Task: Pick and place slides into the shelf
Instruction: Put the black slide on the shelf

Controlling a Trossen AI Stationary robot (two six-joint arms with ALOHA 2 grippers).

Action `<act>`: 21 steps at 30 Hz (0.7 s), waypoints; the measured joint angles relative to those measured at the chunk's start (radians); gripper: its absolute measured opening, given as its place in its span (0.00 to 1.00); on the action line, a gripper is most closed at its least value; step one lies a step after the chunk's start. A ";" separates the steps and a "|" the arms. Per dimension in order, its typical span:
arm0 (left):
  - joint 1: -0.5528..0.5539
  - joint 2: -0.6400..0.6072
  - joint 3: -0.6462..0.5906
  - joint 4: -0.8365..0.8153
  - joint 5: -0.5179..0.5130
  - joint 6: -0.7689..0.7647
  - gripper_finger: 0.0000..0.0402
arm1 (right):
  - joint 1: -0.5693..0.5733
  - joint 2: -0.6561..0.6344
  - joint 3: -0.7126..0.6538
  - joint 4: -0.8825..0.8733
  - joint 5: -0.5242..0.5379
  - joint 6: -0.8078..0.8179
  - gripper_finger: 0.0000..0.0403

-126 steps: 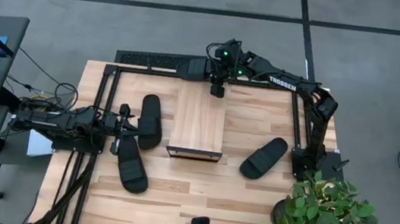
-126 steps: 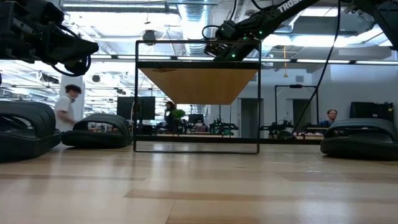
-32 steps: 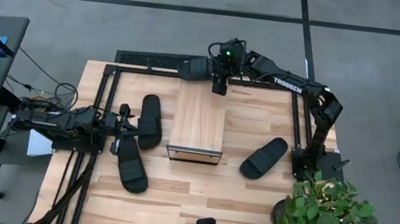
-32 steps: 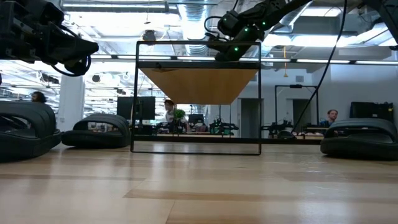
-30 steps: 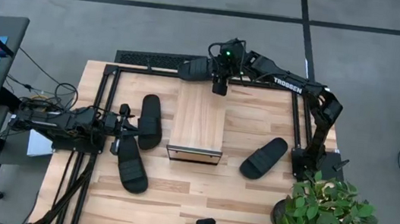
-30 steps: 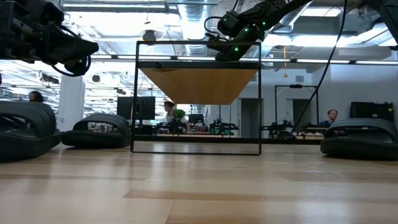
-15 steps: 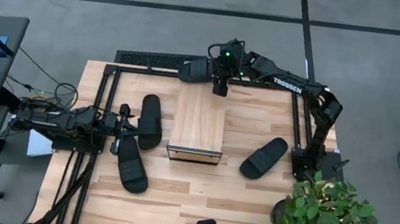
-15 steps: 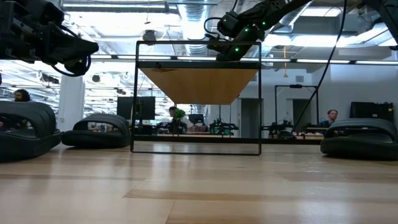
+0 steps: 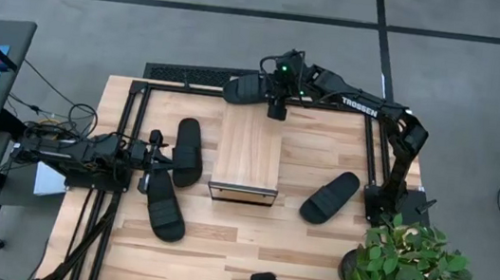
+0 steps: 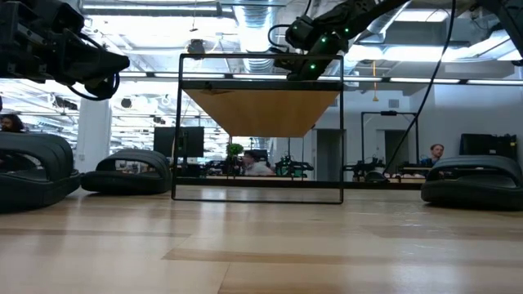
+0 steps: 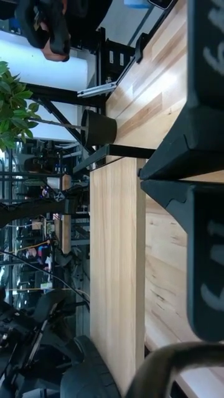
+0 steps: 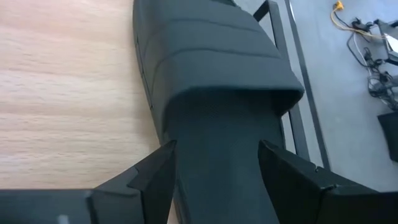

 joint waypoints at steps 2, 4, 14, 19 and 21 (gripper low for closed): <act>0.000 0.000 0.000 0.000 0.000 0.001 0.00 | -0.002 -0.001 0.000 -0.006 0.019 -0.004 0.53; 0.000 0.000 0.000 0.000 0.000 0.006 0.00 | -0.012 -0.014 0.000 -0.031 0.028 -0.018 0.53; 0.000 0.000 0.000 0.000 0.000 0.002 0.00 | -0.084 -0.161 -0.001 -0.034 -0.038 0.030 0.53; 0.000 0.000 0.000 0.000 0.000 0.006 0.00 | -0.162 -0.257 -0.001 -0.034 -0.279 0.171 0.53; 0.000 0.000 0.000 0.000 0.000 0.005 0.00 | -0.192 -0.283 -0.001 -0.044 -0.398 0.235 0.53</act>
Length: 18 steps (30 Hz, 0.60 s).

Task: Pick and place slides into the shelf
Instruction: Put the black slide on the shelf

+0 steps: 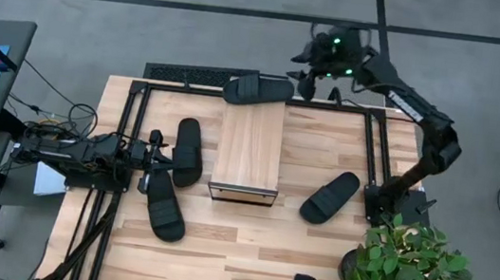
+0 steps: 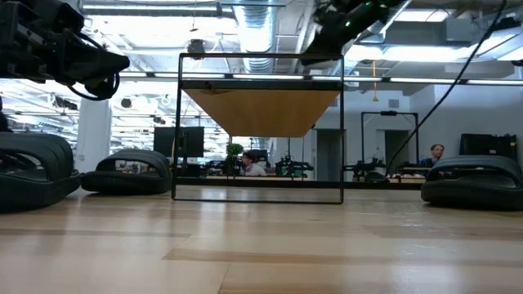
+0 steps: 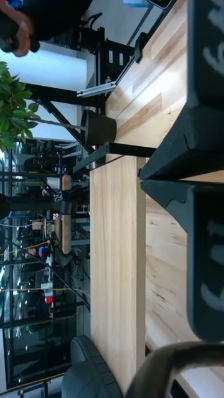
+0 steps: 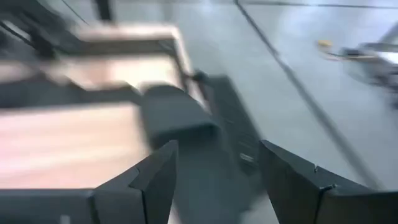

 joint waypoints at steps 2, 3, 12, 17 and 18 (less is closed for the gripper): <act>0.000 0.000 0.000 0.000 0.000 -0.007 0.00 | -0.019 -0.020 0.000 -0.029 -0.116 0.043 0.53; 0.000 0.000 0.000 0.000 0.000 -0.008 0.00 | -0.026 -0.027 0.000 -0.049 -0.166 0.054 0.53; 0.000 0.000 0.000 0.000 0.000 -0.003 0.00 | 0.066 -0.001 0.000 -0.340 -0.275 -0.023 0.52; 0.000 0.000 0.000 0.000 0.000 -0.005 0.00 | 0.185 0.059 0.000 -0.321 -0.217 -0.050 0.52; 0.000 0.000 0.000 0.000 0.000 -0.008 0.00 | 0.210 0.068 0.000 -0.295 -0.159 -0.050 0.52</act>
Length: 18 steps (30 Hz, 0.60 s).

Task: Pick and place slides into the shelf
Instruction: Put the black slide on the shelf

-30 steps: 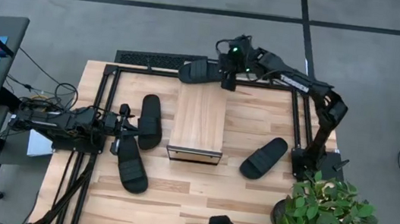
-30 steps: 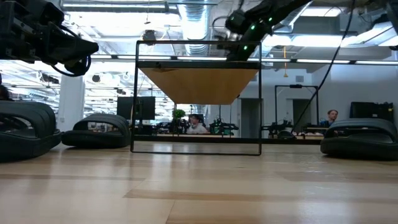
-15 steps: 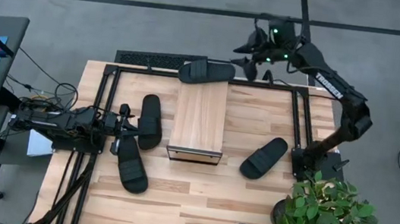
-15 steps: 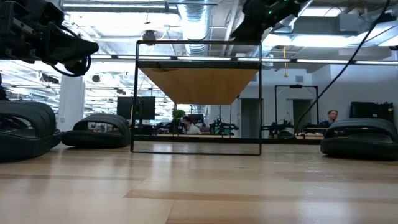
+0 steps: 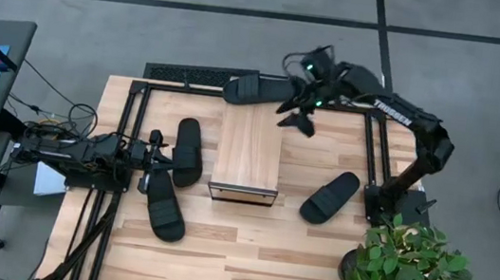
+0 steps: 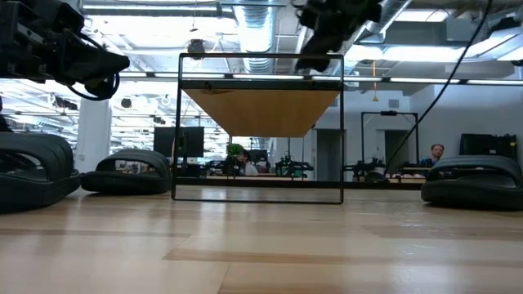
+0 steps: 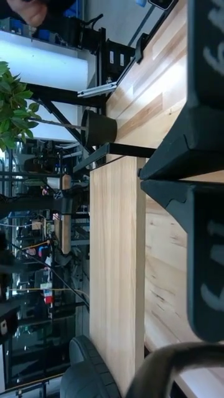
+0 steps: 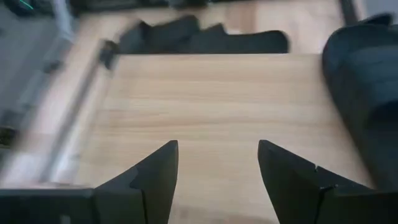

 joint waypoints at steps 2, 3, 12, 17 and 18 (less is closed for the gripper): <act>0.000 0.000 0.000 0.000 0.000 0.001 0.00 | 0.049 0.018 0.000 0.046 0.157 0.006 0.52; 0.000 0.000 0.000 0.000 0.000 0.005 0.00 | 0.069 0.025 0.000 0.058 0.238 -0.002 0.50; 0.000 0.000 0.000 0.000 0.000 0.009 0.00 | 0.118 0.061 0.001 0.123 0.536 -0.225 0.06; 0.000 0.000 0.000 0.000 0.000 0.000 0.00 | 0.061 0.068 0.000 0.128 0.466 -0.415 0.04; 0.000 0.000 0.000 0.000 0.000 0.002 0.00 | 0.049 0.068 0.000 0.128 0.446 -0.433 0.03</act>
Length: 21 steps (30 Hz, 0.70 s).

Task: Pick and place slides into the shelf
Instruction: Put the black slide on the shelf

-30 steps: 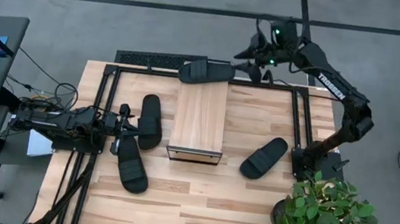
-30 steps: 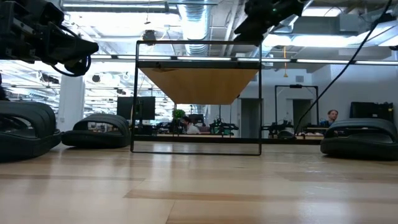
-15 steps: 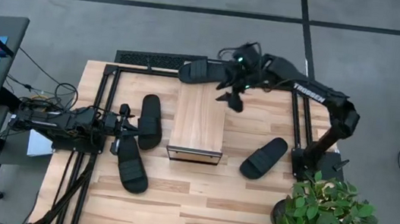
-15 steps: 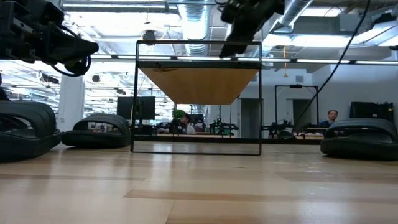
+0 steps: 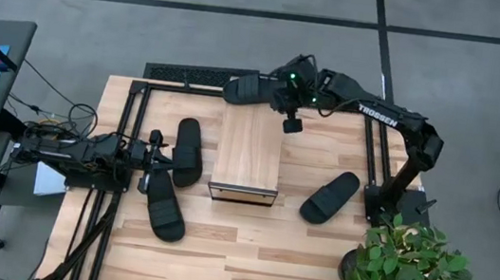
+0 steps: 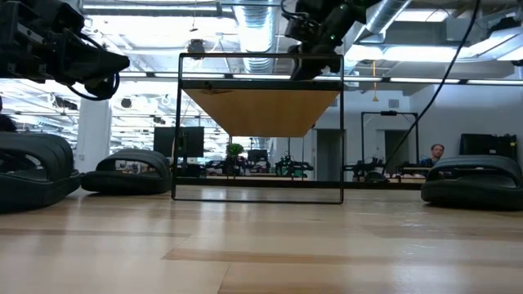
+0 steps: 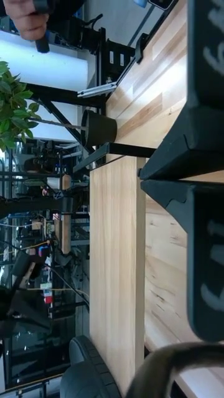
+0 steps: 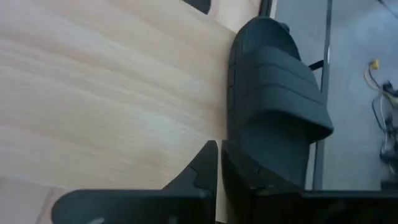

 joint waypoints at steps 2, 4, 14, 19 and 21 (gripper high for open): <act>0.000 0.000 0.000 0.000 0.000 0.007 0.00 | -0.019 0.009 0.000 0.001 -0.041 -0.024 0.01; 0.000 0.000 0.000 0.000 0.000 0.006 0.00 | -0.034 0.020 0.000 0.000 -0.071 -0.022 0.01; 0.000 0.000 0.000 0.000 0.000 0.005 0.00 | -0.028 0.102 0.000 0.102 -0.154 0.100 0.00; 0.000 0.000 0.000 0.000 0.001 0.007 0.00 | 0.000 0.147 0.000 0.120 -0.154 0.095 0.00; 0.000 0.000 0.000 0.000 0.001 0.006 0.00 | 0.009 0.149 0.000 0.122 -0.154 0.093 0.00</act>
